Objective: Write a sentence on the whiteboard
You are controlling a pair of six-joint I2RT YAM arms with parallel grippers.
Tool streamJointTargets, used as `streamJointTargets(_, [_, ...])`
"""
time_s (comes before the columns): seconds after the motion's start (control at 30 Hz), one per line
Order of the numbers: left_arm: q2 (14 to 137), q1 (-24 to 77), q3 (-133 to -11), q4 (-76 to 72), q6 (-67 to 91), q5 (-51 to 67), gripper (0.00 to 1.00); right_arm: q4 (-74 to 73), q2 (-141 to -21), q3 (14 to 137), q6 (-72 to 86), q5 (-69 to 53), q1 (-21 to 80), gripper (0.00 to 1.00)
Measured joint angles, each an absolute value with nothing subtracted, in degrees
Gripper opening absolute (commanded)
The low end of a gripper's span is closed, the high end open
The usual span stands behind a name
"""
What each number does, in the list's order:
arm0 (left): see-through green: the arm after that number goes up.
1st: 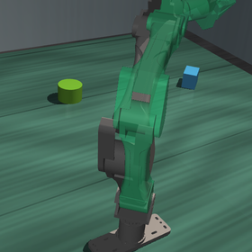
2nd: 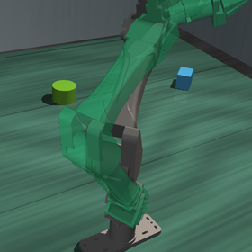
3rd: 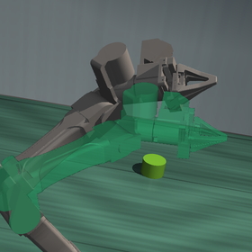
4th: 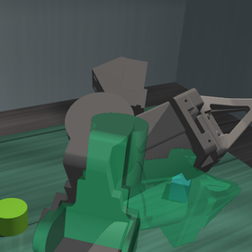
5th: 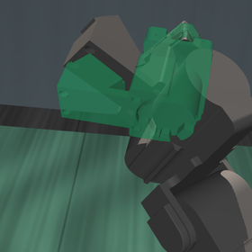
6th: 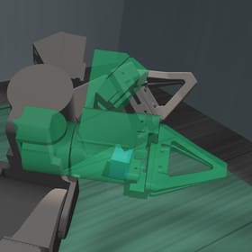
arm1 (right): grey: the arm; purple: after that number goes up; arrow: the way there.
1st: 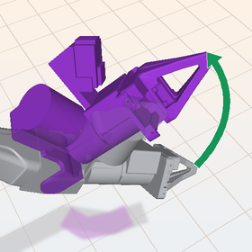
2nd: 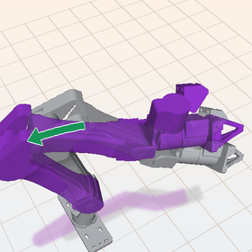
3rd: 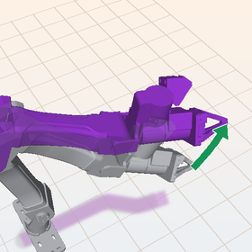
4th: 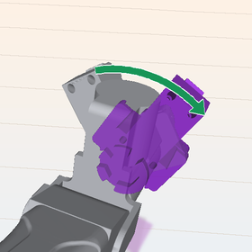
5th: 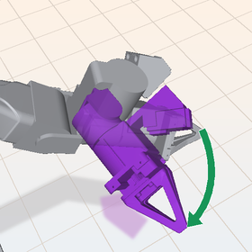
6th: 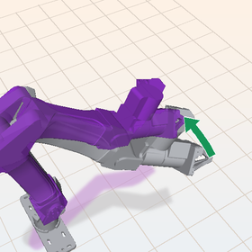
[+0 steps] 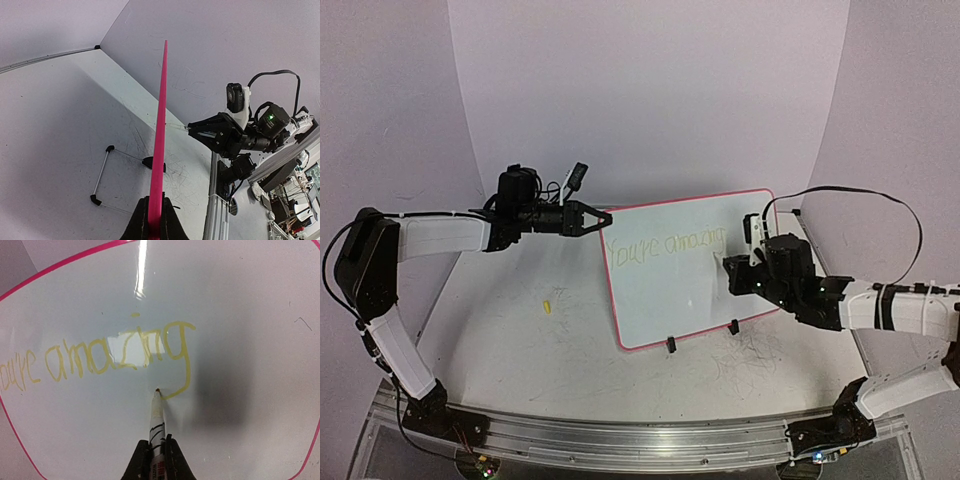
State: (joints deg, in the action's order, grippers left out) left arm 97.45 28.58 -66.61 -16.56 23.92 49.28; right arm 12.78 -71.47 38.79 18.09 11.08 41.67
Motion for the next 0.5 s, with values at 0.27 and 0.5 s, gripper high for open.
streamJointTargets(0.27, [97.4,28.6,-66.6,-16.6,23.9,49.3,0.00,12.4,-62.8,38.4,17.4,15.3,41.4,0.00])
streamJointTargets(0.5, [97.4,28.6,-66.6,-16.6,23.9,49.3,0.00,11.0,-61.1,37.5,16.6,16.5,40.5,0.00])
